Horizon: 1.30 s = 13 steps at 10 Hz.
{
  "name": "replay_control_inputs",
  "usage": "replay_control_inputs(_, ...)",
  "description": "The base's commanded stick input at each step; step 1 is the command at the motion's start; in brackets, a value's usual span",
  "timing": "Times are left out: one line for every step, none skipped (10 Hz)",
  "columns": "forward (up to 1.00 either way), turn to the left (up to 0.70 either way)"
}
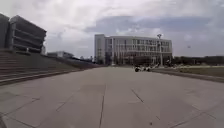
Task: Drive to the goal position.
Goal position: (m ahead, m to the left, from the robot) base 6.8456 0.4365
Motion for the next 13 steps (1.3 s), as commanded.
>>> replay_control_inputs(0.62,0.0)
replay_control_inputs(0.62,0.0)
replay_control_inputs(0.62,0.0)
replay_control_inputs(0.62,0.0)
replay_control_inputs(0.62,0.0)
replay_control_inputs(0.62,0.0)
replay_control_inputs(0.62,0.0)
replay_control_inputs(0.65,0.0)
replay_control_inputs(0.71,0.0)
replay_control_inputs(0.76,0.0)
replay_control_inputs(0.82,0.0)
replay_control_inputs(0.85,0.0)
replay_control_inputs(0.58,0.0)
